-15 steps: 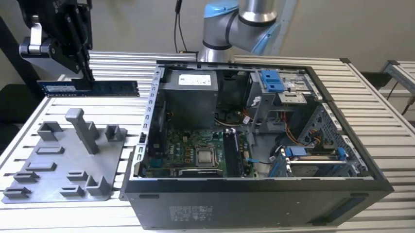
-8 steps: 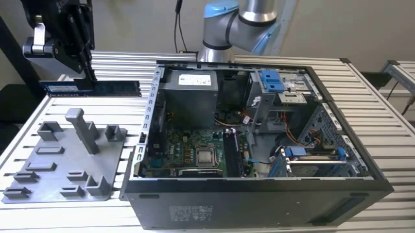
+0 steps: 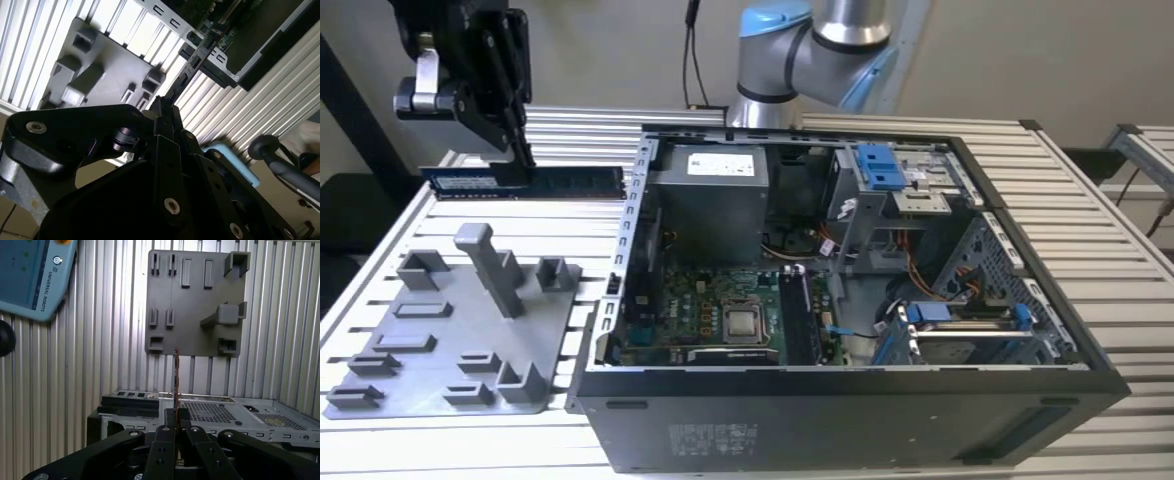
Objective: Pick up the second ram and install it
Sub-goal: 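Pick up the second ram and move it above second insertion slot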
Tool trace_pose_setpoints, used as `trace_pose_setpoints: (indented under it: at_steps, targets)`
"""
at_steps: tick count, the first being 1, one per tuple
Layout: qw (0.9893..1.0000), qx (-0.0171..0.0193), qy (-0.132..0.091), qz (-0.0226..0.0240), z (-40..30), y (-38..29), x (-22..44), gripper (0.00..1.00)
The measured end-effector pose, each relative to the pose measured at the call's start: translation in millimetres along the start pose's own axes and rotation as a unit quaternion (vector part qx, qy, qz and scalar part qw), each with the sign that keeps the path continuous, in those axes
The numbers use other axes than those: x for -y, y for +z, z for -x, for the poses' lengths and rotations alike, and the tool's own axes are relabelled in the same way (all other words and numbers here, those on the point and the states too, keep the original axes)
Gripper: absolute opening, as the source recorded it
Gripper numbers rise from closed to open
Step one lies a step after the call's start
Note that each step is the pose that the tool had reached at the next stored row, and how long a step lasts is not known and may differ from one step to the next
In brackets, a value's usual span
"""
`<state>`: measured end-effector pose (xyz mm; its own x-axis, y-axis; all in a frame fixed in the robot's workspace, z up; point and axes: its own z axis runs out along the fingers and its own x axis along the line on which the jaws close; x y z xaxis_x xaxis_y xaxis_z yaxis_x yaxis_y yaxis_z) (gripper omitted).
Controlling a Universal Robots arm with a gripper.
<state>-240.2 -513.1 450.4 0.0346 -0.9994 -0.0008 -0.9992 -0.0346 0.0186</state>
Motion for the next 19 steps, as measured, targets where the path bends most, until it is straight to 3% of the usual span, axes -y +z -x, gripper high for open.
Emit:
trace_pose_setpoints:
  at_steps: [4, 19]
  targets:
    - [1.0000, 0.0000, 0.000, 0.0002, -0.5, -0.2, 13.3, 0.14]
    - [1.0000, 0.0001, 0.000, 0.0024, -4.0, -1.5, 81.5, 0.14]
